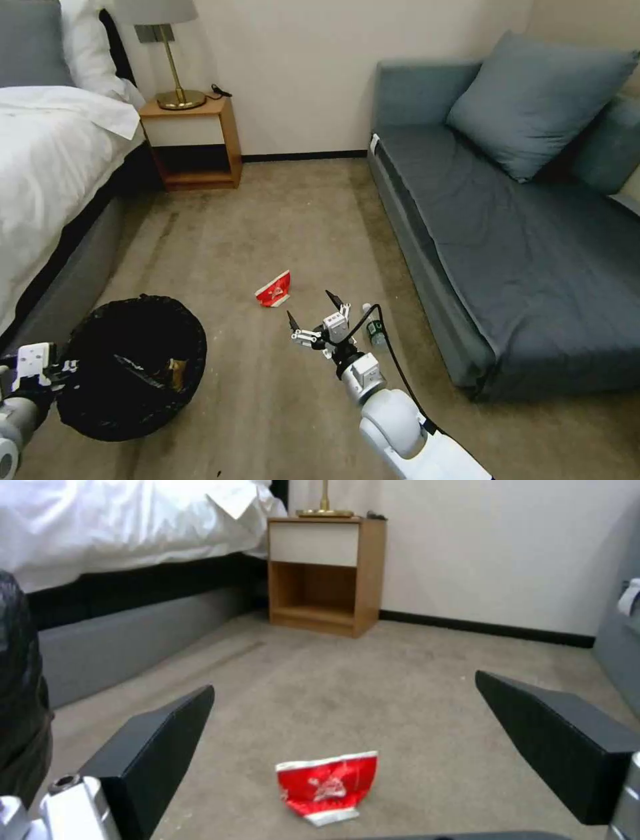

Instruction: Pick up the trash bin, then pick up the garbage on the floor and place it into the trash bin.

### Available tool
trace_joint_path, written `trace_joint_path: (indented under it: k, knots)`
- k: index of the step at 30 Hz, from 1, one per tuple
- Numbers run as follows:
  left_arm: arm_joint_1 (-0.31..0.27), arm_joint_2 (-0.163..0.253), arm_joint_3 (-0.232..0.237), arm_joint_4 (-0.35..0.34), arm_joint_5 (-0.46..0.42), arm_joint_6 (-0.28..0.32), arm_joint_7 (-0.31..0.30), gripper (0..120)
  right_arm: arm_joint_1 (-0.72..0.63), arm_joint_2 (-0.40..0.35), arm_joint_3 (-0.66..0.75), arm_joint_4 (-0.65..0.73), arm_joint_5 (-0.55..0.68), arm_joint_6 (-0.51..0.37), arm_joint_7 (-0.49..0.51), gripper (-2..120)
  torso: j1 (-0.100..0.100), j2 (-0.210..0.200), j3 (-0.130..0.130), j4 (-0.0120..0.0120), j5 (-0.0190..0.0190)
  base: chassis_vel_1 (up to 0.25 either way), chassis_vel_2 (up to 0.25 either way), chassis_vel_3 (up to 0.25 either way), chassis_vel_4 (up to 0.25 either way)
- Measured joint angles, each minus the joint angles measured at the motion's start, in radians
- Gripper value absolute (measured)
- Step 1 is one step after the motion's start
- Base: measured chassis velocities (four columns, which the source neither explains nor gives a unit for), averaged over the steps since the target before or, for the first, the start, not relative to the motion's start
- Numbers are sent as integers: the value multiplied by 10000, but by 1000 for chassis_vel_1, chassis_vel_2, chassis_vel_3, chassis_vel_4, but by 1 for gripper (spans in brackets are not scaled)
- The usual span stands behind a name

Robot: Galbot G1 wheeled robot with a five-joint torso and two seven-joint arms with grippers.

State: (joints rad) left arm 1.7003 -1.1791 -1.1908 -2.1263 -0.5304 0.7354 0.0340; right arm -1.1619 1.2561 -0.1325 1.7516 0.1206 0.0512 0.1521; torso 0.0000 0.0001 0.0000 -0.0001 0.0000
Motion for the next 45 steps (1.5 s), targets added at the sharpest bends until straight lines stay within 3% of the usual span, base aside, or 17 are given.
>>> trace_joint_path:
  k: [19,22,24,26,27,31,36,45]
  knots:
    - [-222,169,78,210,-39,0,1,3,30,33,-140,-591,-54,-831,287,100,0,0,0,2,1,-145,150,149,-149]
    - [-249,177,91,238,-39,-1,1,3,-3,130,-134,-631,-284,-1525,540,100,0,0,1,1,-1,-163,139,137,-143]
    - [-261,185,96,264,-39,0,2,3,-6,205,-120,-643,-338,-2508,1103,100,1,-1,1,-1,0,-127,92,80,-112]
    - [-269,188,95,287,-40,-1,2,3,92,326,-23,-784,255,-4192,2157,100,0,0,0,-2,0,-41,9,20,-26]
    - [-269,188,95,287,-40,-1,2,3,92,326,-23,-784,255,-4192,2157,100,0,0,0,-2,0,0,0,0,0]
    - [-264,173,98,384,-37,0,3,3,321,463,531,-957,2424,-6632,3641,100,-1,0,0,3,0,0,0,0,0]
    - [-343,170,177,442,-27,-1,5,3,328,415,830,-1072,3695,-7730,4268,100,-1,-1,0,2,0,0,0,0,0]
    - [-395,178,229,461,-16,0,7,3,237,363,886,-1703,4136,-7866,4304,100,0,-1,0,1,0,0,0,0,0]
